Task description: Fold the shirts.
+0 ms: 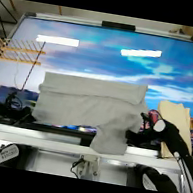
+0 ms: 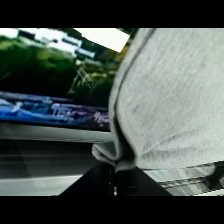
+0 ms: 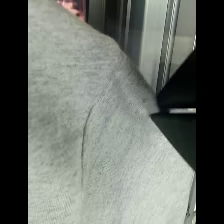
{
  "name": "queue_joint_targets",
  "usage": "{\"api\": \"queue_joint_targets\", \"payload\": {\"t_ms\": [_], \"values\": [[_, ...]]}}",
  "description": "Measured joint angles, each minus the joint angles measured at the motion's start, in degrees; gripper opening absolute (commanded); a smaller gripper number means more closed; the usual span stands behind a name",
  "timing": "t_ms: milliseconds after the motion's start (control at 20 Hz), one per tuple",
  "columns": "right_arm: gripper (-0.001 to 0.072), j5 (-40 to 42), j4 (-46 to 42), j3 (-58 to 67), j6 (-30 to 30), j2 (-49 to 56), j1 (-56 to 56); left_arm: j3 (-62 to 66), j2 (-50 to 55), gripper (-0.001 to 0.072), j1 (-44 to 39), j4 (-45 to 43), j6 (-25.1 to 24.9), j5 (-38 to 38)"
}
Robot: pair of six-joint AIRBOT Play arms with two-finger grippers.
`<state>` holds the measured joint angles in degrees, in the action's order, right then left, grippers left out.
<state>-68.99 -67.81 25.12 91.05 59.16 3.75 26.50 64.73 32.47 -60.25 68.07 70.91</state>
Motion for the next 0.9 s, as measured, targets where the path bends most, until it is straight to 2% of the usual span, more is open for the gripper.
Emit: {"api": "queue_joint_targets", "payload": {"t_ms": [200, 450, 650, 900], "values": [[0.0077, -2.0, 0.9, 2.1, -0.5, 0.0, 0.9, 1.8, -0.3, 0.0032, 0.0, -0.2, -1.6, -0.8], [0.0077, -5.5, -5.7, 17.7, -0.6, 0.9, 1.0, 11.6, -1.3, 0.0031, -0.2, 2.1, -4.3, 2.8], [0.0077, -3.2, -10.9, 33.2, 0.1, 9.0, -1.0, 20.9, 1.2, 0.0032, -4.7, 7.0, -2.3, 1.3], [0.0077, 1.2, -12.6, 50.7, 0.6, 25.0, -2.4, 35.5, 14.1, 0.0033, -12.8, 9.2, 3.1, -3.8]]}}
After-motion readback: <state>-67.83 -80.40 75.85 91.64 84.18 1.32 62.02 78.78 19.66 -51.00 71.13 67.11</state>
